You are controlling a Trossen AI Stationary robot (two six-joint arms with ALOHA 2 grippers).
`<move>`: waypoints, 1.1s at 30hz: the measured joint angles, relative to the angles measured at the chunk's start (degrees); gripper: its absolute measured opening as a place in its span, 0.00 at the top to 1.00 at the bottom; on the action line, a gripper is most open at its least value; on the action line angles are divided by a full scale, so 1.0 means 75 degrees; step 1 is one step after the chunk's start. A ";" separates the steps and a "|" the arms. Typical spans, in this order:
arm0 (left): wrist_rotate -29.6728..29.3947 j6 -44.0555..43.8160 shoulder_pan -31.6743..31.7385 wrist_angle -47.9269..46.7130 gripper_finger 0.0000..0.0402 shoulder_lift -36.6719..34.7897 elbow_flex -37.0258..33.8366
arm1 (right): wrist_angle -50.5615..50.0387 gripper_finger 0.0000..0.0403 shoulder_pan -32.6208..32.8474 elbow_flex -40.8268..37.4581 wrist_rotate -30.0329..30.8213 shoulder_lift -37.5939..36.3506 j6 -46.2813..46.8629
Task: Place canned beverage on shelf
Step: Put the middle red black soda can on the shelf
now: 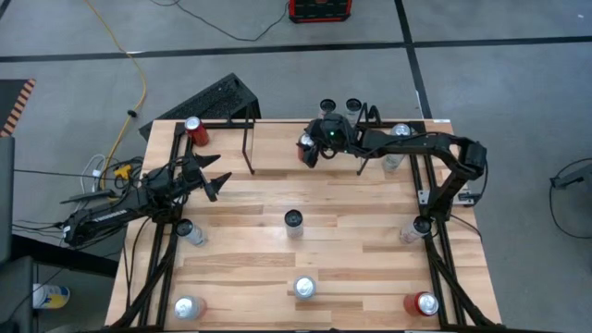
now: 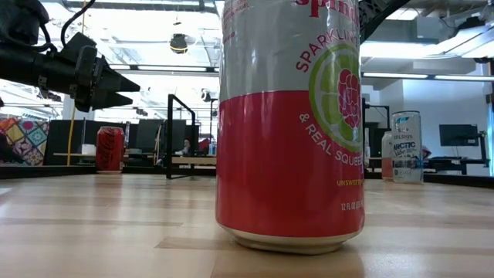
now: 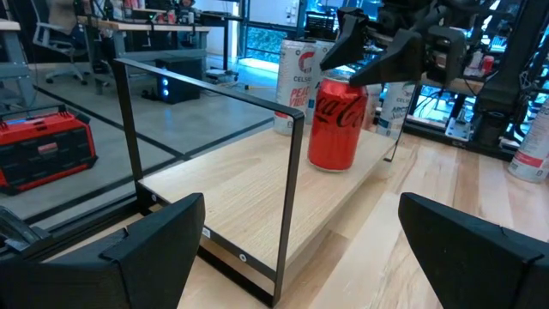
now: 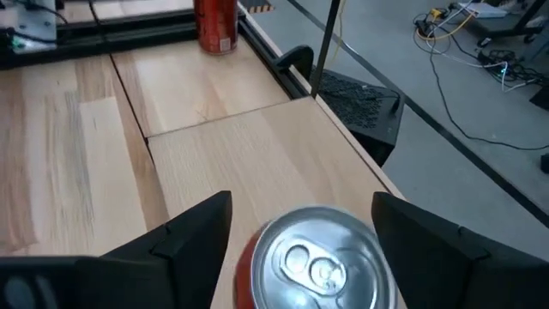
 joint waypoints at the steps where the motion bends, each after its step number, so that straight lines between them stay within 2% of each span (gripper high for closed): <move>1: 0.0003 0.0001 0.0002 0.0001 0.07 -0.0001 0.0000 | -0.0038 0.23 0.0000 0.0000 0.0000 0.0000 -0.0033; 11: 0.0000 -0.0001 0.0002 0.0001 0.07 0.0001 0.0000 | 0.0119 0.22 0.0000 0.0000 0.0006 -0.0064 -0.0194; 17: 0.0003 -0.0001 0.0001 -0.0001 0.07 0.0001 0.0000 | 0.0110 0.22 0.0238 0.0035 0.0035 -0.0482 -0.0531; 19: 0.0000 -0.0001 -0.0001 0.0001 0.07 0.0001 0.0003 | 0.0156 0.22 0.0443 -0.0104 0.0197 -0.0763 -0.0864; 21: 0.0002 -0.0001 0.0000 0.0000 0.07 -0.0002 0.0000 | 0.0271 0.22 0.0682 -0.0288 0.0752 -0.1059 -0.1268; 24: 0.0003 0.0001 0.0001 -0.0001 0.07 -0.0001 0.0001 | 0.0583 0.24 0.0932 -0.0910 0.1102 -0.1629 -0.1549; 33: -0.0003 -0.0001 0.0001 0.0001 0.07 0.0001 0.0003 | 0.3411 0.25 0.1514 -0.3714 0.1023 -0.3220 -0.1261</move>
